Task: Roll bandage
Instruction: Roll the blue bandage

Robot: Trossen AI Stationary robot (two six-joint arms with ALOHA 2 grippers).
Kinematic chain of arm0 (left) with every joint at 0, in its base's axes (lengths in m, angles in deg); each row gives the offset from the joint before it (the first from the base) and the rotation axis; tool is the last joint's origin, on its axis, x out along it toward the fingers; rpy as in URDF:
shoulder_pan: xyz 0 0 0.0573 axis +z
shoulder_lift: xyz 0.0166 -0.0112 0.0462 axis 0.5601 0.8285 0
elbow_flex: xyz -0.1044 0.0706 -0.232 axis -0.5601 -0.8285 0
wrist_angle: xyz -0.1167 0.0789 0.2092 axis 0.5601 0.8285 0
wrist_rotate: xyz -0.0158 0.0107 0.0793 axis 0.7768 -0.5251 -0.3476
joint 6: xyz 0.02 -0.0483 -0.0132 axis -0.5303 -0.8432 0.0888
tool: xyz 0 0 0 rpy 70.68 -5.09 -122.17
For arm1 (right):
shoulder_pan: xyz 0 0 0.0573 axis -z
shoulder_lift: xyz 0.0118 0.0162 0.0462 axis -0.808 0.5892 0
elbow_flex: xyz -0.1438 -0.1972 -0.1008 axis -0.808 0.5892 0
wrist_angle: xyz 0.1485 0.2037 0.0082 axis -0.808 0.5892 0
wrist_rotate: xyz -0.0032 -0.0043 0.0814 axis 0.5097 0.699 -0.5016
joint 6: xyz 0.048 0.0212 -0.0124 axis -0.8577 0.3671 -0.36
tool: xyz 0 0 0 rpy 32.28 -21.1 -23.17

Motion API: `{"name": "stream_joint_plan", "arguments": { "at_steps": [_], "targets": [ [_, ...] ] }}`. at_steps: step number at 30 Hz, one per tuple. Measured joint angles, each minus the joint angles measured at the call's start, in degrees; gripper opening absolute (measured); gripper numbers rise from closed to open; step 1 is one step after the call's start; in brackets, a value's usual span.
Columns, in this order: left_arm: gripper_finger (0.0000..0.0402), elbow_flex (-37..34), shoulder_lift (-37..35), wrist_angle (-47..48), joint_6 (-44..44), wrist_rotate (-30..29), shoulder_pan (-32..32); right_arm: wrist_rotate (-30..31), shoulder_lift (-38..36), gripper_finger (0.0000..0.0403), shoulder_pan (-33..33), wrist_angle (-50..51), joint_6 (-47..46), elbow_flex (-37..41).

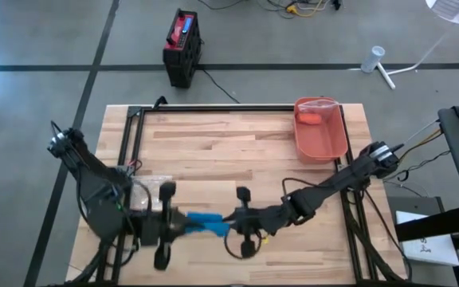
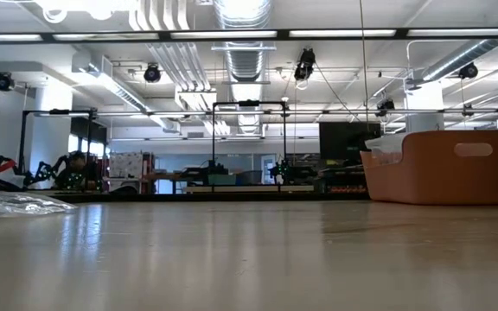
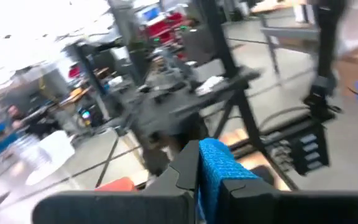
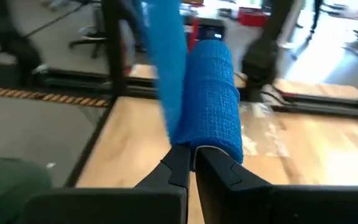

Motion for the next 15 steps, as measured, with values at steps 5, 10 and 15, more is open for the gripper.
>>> {"name": "stream_joint_plan", "arguments": {
  "at_steps": [5,10,15],
  "targets": [
    [0.0000,-0.04,-2.73,9.91,-7.80,-0.02,6.23,-1.66,-0.36,0.0008,-2.84,-0.03,4.43,0.01],
    [0.0000,-0.50,-3.94,16.26,-13.67,0.50,11.20,-1.91,-0.63,0.0008,-5.60,-0.34,7.81,-0.69],
    [0.0000,-1.18,-3.92,16.40,-14.24,3.19,13.11,-2.25,-0.66,0.0008,-6.18,-0.20,8.09,-0.72]
  ]
}}
